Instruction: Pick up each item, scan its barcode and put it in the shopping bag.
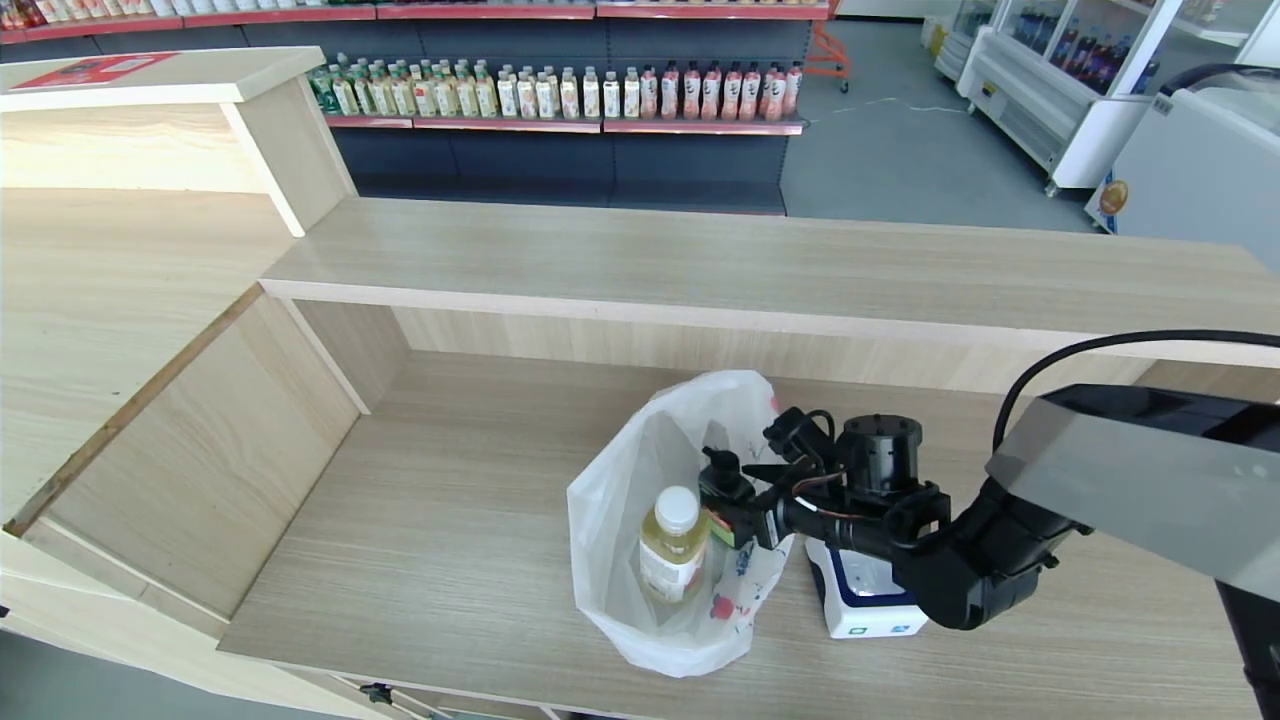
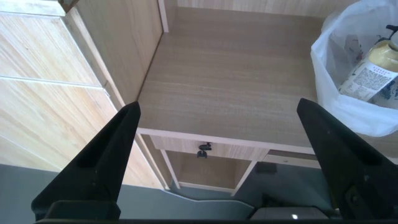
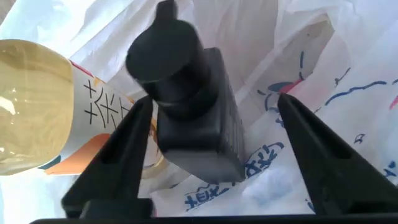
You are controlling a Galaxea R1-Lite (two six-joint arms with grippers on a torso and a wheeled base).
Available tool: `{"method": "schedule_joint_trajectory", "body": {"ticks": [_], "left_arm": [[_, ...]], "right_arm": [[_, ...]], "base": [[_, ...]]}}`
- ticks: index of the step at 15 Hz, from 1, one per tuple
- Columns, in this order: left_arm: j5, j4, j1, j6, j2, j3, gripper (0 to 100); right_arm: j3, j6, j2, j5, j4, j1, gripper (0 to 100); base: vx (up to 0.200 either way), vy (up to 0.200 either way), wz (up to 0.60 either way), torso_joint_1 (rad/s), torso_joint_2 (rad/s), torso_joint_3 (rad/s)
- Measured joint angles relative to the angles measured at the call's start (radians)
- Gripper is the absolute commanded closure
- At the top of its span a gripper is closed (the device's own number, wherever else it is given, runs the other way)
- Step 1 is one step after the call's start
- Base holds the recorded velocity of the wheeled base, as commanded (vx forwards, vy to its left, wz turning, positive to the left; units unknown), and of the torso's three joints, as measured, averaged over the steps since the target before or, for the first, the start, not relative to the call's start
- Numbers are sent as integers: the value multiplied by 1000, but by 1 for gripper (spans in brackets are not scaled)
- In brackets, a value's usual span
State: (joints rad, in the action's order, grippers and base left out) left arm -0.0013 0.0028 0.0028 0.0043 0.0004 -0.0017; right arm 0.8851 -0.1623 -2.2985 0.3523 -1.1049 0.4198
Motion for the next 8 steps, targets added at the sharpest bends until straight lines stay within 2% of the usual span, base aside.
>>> {"method": "schedule_joint_trajectory", "body": {"ticks": [4, 8], "left_arm": [[0, 0, 0, 0, 0, 0, 0], [0, 0, 0, 0, 0, 0, 0]], "right_arm": [[-1, 103, 55, 1, 3, 1, 0], [-55, 213, 245, 0, 29, -44, 0]], "base": [[0, 0, 0, 0, 0, 0], [0, 0, 0, 0, 0, 0]]}}
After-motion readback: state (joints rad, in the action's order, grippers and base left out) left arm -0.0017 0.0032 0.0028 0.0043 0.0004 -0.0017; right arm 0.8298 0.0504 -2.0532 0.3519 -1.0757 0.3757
